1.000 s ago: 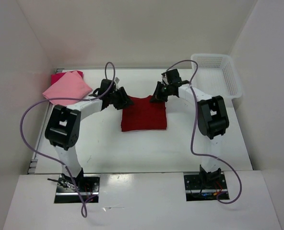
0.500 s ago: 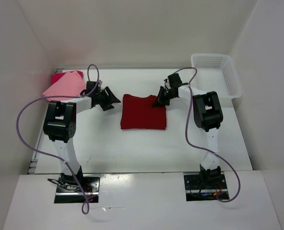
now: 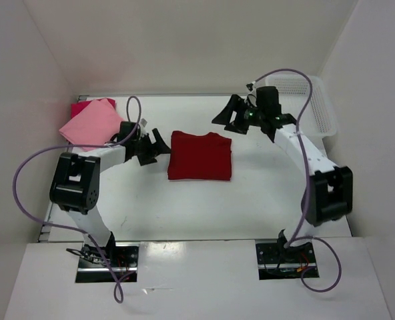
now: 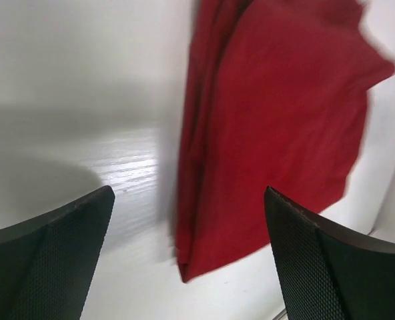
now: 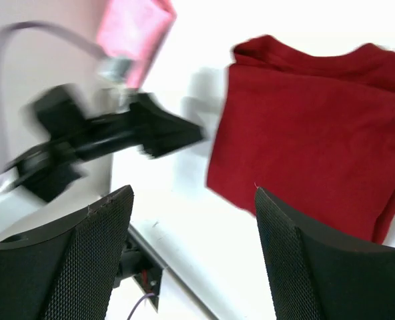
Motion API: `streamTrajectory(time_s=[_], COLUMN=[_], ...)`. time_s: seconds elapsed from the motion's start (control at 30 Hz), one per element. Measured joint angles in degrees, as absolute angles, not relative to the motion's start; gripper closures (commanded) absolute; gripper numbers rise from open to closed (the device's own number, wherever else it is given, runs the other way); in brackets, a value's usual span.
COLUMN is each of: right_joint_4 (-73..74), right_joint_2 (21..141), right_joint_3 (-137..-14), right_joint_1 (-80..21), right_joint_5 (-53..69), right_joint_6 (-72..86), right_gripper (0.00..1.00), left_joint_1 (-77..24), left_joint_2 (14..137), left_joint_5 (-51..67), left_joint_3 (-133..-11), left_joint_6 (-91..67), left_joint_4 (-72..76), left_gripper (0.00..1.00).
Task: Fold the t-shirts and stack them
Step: Put the neatly folded tshirt into the corner of the board with the left arm
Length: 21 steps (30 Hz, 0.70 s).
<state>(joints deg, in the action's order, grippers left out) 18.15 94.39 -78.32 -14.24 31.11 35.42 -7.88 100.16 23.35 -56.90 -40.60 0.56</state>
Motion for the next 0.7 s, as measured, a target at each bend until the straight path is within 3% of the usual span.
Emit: streamTrajectory(time_s=[0.2,0.3,0.33,0.5,0.57,0.7], right_joint_4=[16.0,16.4,16.6,17.9,17.9,17.9], right_joint_2=[82.0,80.5,80.3,79.7,79.1,77.1], right_joint_3=[-68.8,-64.5,-63.2,-60.2,-59.7,-58.5], right_joint_1=[-14.0,-14.0,-14.0,-13.3,-12.7,-10.9], right_joint_5=[31.8,32.1,32.1,32.4,33.0,34.2], right_joint_6=[36.9,37.6,37.8,38.2,38.5,39.0], right_gripper=[0.21,0.21,0.21,0.21,0.21,0.21], left_joint_1=[-10.9,-12.5,-13.2,-17.1,-18.3,-19.4], left_joint_2=[107.4,112.2,114.0,120.2,121.3,121.5], left_joint_5=[25.5,26.8,27.3,28.8,28.6,28.3], left_joint_3=[-60.6,-65.4,-67.1,-72.8,-74.5,-79.3], left_joint_6=[-38.3,-37.6,-37.3,-38.2,-39.3,-40.8], left_joint_4=[2.6,4.3,5.1,7.1,6.9,5.3], left_gripper=[0.14,0.33,0.48,0.79,0.87,0.89])
